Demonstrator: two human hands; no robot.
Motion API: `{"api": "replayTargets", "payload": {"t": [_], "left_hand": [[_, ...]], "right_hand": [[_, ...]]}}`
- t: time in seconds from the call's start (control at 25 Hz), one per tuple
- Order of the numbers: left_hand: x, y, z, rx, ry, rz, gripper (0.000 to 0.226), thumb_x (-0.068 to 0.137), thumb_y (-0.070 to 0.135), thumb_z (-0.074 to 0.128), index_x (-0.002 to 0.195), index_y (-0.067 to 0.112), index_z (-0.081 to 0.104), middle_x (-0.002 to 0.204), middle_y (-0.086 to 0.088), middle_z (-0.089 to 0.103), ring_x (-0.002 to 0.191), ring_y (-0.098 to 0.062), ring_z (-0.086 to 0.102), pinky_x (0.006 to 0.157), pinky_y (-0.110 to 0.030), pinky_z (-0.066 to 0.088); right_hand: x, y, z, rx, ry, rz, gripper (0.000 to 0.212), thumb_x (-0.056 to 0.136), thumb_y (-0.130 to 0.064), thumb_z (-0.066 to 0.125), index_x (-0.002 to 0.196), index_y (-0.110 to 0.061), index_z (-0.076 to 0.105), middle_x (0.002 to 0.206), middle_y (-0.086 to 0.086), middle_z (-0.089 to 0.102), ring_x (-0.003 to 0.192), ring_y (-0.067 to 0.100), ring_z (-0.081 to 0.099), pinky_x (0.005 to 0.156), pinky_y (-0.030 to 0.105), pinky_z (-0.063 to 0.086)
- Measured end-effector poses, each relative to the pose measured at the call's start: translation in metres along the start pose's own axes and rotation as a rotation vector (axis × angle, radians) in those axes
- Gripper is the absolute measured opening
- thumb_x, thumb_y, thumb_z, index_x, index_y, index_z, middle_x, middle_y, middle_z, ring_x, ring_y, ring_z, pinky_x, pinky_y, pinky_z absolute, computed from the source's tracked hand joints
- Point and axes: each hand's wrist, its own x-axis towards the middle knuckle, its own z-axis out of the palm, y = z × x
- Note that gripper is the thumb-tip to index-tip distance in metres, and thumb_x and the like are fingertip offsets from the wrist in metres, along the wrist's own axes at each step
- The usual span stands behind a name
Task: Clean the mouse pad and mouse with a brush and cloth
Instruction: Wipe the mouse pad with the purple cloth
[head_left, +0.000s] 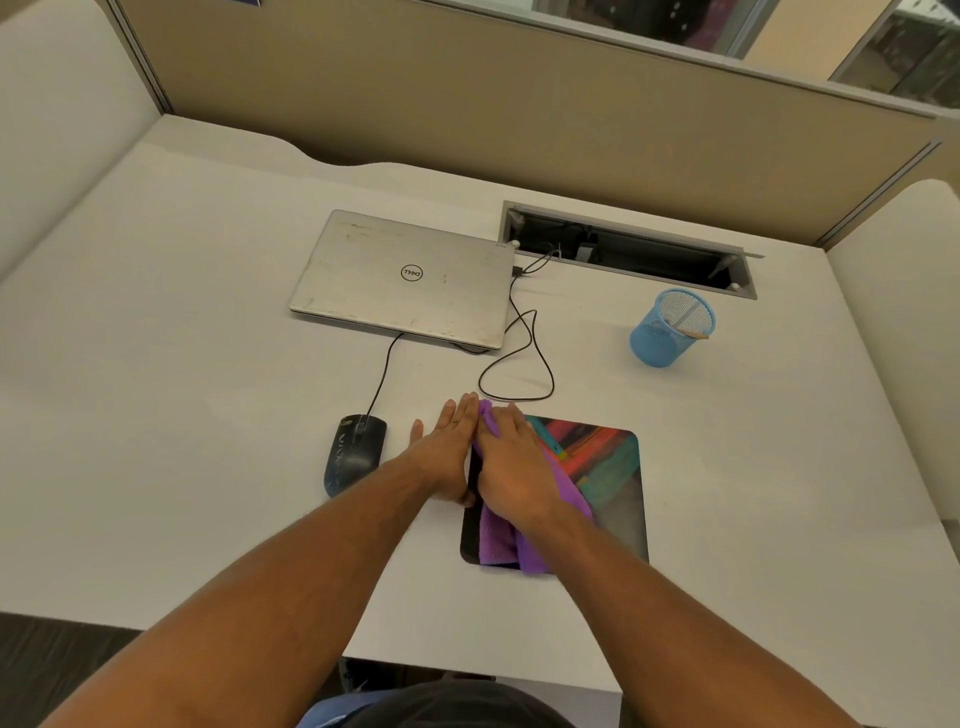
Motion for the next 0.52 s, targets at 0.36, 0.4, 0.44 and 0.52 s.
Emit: {"api": "replayTargets", "payload": {"t": [0.36,0.4,0.44,0.52], "left_hand": [[0.0,-0.004,0.002,-0.033,0.036,0.002,0.144,0.07,0.027,0.088,0.149,0.022,-0.033,0.162,0.003,-0.025,0.15,-0.017,-0.019,0.117,-0.048,-0.012],[0.0,-0.004,0.002,-0.029,0.04,0.005,0.145,0.069,0.028,0.088,0.149,0.021,-0.033,0.162,0.003,-0.025,0.15,-0.017,-0.018,0.117,-0.048,-0.012],[0.0,-0.005,0.002,-0.025,0.042,0.005,0.146,0.069,0.028,0.089,0.149,0.021,-0.033,0.162,0.003,-0.026,0.15,-0.017,-0.018,0.117,-0.047,-0.012],[0.001,-0.005,0.003,-0.033,0.045,0.002,0.146,0.069,0.028,0.089,0.149,0.022,-0.033,0.162,0.003,-0.025,0.15,-0.017,-0.018,0.117,-0.047,-0.012]], "right_hand": [[0.003,0.01,-0.009,-0.034,-0.001,-0.093,0.077,0.097,-0.008,0.056,0.164,-0.022,0.019,0.169,0.005,0.017,0.158,0.027,0.005,0.129,0.042,0.014],[0.01,0.008,-0.012,-0.007,-0.02,-0.066,0.079,0.098,-0.007,0.056,0.164,-0.021,0.016,0.17,0.006,0.015,0.159,0.028,0.002,0.129,0.042,0.014],[0.013,0.006,-0.014,0.003,-0.035,-0.044,0.081,0.098,-0.006,0.056,0.165,-0.021,0.012,0.171,0.006,0.01,0.159,0.028,-0.001,0.129,0.043,0.013],[0.002,0.005,-0.009,0.01,-0.045,-0.031,0.083,0.098,-0.006,0.054,0.165,-0.019,0.006,0.173,0.006,0.0,0.159,0.027,-0.007,0.129,0.043,0.008]]}}
